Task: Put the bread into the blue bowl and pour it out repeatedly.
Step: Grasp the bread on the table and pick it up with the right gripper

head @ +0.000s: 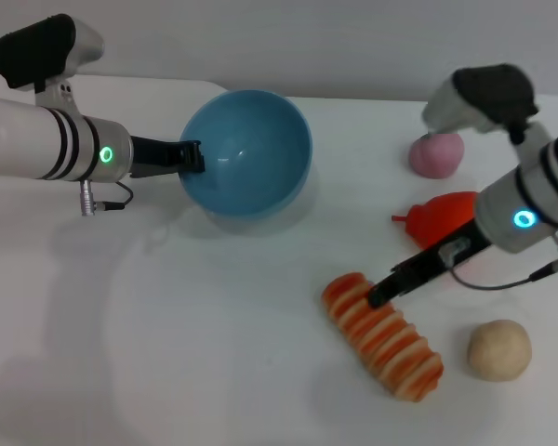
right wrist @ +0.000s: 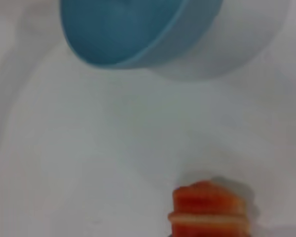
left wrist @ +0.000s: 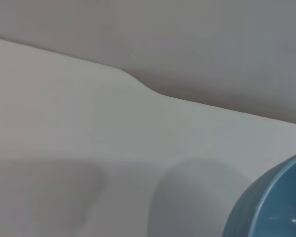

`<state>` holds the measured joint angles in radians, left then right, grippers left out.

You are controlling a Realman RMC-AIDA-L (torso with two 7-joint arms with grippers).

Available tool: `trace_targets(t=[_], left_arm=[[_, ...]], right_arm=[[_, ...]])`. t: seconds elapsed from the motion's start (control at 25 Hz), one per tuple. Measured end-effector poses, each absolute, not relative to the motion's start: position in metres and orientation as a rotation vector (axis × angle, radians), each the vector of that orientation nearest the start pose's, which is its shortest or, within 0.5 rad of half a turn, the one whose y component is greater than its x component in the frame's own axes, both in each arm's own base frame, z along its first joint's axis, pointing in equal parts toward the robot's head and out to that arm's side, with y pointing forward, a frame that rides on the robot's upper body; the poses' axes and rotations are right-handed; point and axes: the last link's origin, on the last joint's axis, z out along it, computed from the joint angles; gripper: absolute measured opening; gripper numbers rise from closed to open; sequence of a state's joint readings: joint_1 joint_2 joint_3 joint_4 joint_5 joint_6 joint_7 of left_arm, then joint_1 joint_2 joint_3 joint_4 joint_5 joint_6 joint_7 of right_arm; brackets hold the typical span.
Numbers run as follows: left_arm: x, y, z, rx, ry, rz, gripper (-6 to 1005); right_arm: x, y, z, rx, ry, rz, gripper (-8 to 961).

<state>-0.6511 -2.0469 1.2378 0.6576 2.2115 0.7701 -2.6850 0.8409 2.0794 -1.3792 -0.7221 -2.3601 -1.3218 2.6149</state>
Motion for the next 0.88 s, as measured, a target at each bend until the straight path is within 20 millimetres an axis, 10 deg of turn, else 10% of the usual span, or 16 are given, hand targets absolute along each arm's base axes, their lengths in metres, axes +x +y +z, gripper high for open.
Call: trace_targets(t=[0.88], left_arm=[[-0.268,0.413,-0.036,-1.995,-1.574,-0.218,-1]], right_arm=[[0.202,0.356,-0.107,-2.635,1.351,-0.499,502]])
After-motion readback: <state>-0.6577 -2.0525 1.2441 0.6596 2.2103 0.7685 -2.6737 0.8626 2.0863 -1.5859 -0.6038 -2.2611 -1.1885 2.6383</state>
